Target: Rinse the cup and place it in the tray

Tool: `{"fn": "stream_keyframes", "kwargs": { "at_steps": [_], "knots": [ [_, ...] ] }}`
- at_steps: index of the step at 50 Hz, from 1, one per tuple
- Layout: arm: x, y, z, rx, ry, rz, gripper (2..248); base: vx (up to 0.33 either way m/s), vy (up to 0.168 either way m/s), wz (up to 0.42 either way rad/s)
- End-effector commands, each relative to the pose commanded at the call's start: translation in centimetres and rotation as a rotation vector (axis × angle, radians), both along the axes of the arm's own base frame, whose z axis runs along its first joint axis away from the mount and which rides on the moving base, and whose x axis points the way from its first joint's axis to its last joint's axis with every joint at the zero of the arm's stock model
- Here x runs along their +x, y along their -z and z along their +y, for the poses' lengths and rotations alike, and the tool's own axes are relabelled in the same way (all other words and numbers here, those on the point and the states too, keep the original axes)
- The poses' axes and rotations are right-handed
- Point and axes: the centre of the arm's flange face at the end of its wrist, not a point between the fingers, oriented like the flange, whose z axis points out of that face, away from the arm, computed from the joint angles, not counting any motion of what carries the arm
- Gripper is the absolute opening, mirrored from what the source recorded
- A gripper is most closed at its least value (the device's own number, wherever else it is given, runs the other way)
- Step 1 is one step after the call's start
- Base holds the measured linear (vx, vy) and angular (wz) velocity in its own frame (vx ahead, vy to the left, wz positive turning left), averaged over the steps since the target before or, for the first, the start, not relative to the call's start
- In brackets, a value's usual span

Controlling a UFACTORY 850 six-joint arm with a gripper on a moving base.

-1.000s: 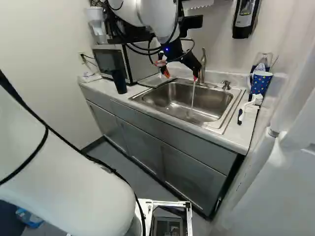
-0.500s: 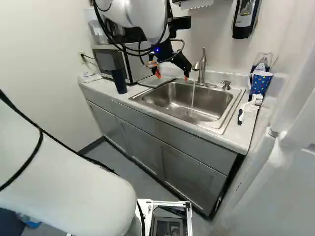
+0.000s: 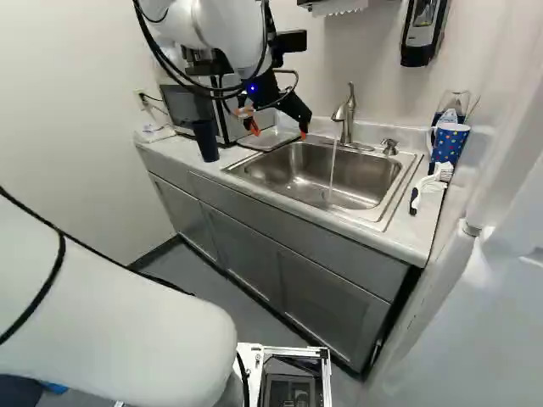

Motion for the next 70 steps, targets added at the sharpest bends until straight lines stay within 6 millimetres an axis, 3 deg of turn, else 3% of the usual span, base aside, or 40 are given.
{"fn": "stream_keyframes", "kwargs": {
  "at_steps": [70],
  "knots": [
    [-0.5, 0.1, 11.2, -0.001, -0.290, -0.008, 247, 0.000, 0.000, 0.000]
  ]
}}
